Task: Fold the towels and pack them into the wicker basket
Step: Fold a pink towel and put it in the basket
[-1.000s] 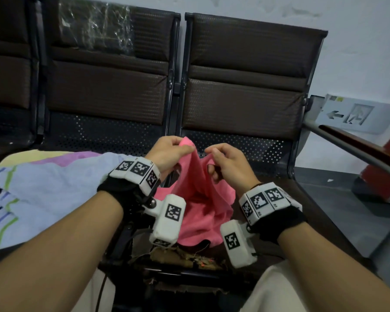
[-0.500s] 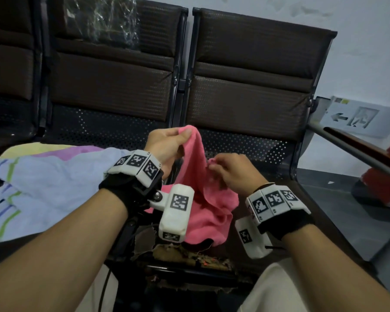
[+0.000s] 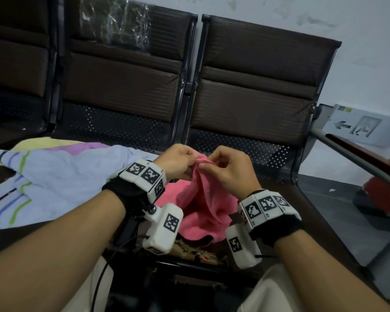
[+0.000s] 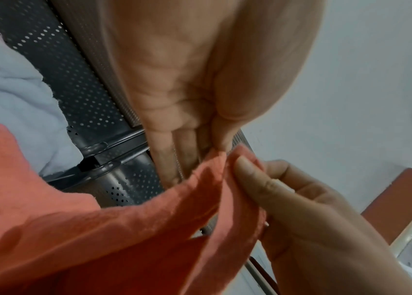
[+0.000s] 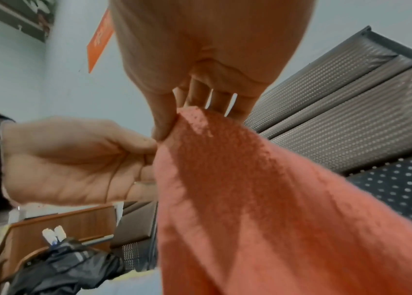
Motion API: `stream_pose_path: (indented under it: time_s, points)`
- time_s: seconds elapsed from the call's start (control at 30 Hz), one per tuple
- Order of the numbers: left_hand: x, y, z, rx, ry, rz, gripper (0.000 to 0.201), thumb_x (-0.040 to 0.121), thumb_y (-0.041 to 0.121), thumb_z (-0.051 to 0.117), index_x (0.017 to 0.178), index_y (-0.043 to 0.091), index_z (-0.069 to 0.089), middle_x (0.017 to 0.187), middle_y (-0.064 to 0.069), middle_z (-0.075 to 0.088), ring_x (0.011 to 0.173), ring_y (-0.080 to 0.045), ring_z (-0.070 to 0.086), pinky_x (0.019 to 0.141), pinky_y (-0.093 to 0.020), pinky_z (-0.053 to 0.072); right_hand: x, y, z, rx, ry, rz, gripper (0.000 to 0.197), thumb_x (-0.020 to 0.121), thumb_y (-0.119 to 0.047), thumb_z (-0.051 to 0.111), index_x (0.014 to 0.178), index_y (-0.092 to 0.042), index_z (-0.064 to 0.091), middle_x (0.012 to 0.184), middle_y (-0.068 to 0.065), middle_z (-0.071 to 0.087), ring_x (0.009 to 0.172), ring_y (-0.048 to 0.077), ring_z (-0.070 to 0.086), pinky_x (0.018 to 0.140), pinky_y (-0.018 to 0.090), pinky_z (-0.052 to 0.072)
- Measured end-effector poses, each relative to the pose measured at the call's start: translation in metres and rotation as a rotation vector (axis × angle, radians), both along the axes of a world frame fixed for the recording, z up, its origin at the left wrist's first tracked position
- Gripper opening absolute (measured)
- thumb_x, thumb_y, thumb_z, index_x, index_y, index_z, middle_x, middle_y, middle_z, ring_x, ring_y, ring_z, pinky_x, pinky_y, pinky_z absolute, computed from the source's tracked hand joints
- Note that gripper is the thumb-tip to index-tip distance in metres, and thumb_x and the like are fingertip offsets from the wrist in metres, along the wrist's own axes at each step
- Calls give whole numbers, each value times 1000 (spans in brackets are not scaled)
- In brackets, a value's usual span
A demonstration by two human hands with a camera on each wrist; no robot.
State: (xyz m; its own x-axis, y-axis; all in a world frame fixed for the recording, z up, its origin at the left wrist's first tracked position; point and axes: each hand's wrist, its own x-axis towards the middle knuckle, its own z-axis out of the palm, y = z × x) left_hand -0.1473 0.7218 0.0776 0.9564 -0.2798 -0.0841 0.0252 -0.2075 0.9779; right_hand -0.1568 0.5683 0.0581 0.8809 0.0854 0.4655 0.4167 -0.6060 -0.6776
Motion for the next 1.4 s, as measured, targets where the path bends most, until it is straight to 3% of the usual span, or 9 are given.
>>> stream_pose_path:
  time_s: [0.3, 0.43, 0.53, 0.67, 0.87, 1.0, 1.13, 1.3, 1.4]
  points:
    - [-7, 7, 3, -168, 80, -17, 16, 96, 6, 44, 100, 5, 59, 92, -16, 63, 78, -25, 62, 90, -46, 51, -5, 9, 5, 253, 85, -25, 11, 72, -21, 81, 66, -22, 72, 66, -3, 70, 62, 0, 61, 64, 17, 50]
    - [-8, 11, 4, -242, 97, -78, 24, 96, 23, 49, 107, 4, 61, 87, -12, 65, 73, -19, 63, 76, -34, 55, -3, 11, 4, 310, 109, -13, 9, 73, -18, 81, 69, -22, 73, 68, -2, 72, 65, 2, 64, 66, 20, 52]
    - [-8, 15, 2, -213, 39, -78, 16, 94, 18, 54, 100, 5, 62, 74, -3, 66, 59, -9, 63, 60, -22, 55, -2, 11, 5, 313, 125, -8, 7, 73, -18, 80, 72, -19, 74, 71, 3, 73, 68, 9, 65, 71, 30, 55]
    - [-6, 16, 0, -201, 6, -9, 13, 95, 14, 52, 94, 7, 62, 82, -10, 69, 66, -14, 67, 62, -23, 57, -2, 12, 6, 258, 147, 33, 9, 72, -17, 81, 76, -18, 72, 77, 5, 73, 75, 20, 67, 76, 39, 55]
    - [3, 23, -1, -236, -52, 148, 22, 99, 11, 42, 102, 0, 61, 79, -8, 62, 68, -15, 61, 65, -27, 54, -4, 7, 9, 148, 213, 132, 23, 72, -24, 81, 73, -11, 62, 67, -1, 60, 64, 10, 54, 63, 31, 47]
    - [18, 34, -1, -294, -33, 326, 30, 101, 7, 35, 84, 5, 60, 71, -7, 47, 63, -14, 42, 60, -29, 40, -4, -4, 7, -5, 212, 152, 31, 69, -32, 83, 62, -16, 58, 59, -9, 51, 60, 8, 47, 60, 32, 41]
    - [35, 50, -2, -352, 3, 460, 34, 94, -3, 32, 69, 12, 50, 70, -4, 42, 65, -16, 41, 60, -26, 36, -4, -22, -3, -329, 208, 98, 40, 67, -48, 80, 55, -21, 53, 51, -12, 49, 50, 2, 43, 52, 20, 34]
    - [50, 72, -9, -168, -12, 548, 33, 95, 6, 38, 68, 22, 45, 73, 5, 46, 94, -19, 45, 84, -31, 40, -7, -59, -17, -898, 389, -86, 57, 73, -79, 48, 69, -23, 57, 69, -8, 60, 69, 13, 52, 77, 31, 29]
    - [56, 80, -13, -22, -20, 551, 35, 96, 7, 39, 65, 23, 42, 71, 6, 43, 95, -18, 43, 89, -31, 41, -12, -75, -17, -905, 432, -225, 50, 84, -73, 37, 76, -30, 59, 79, -8, 61, 83, 14, 52, 83, 37, 24]
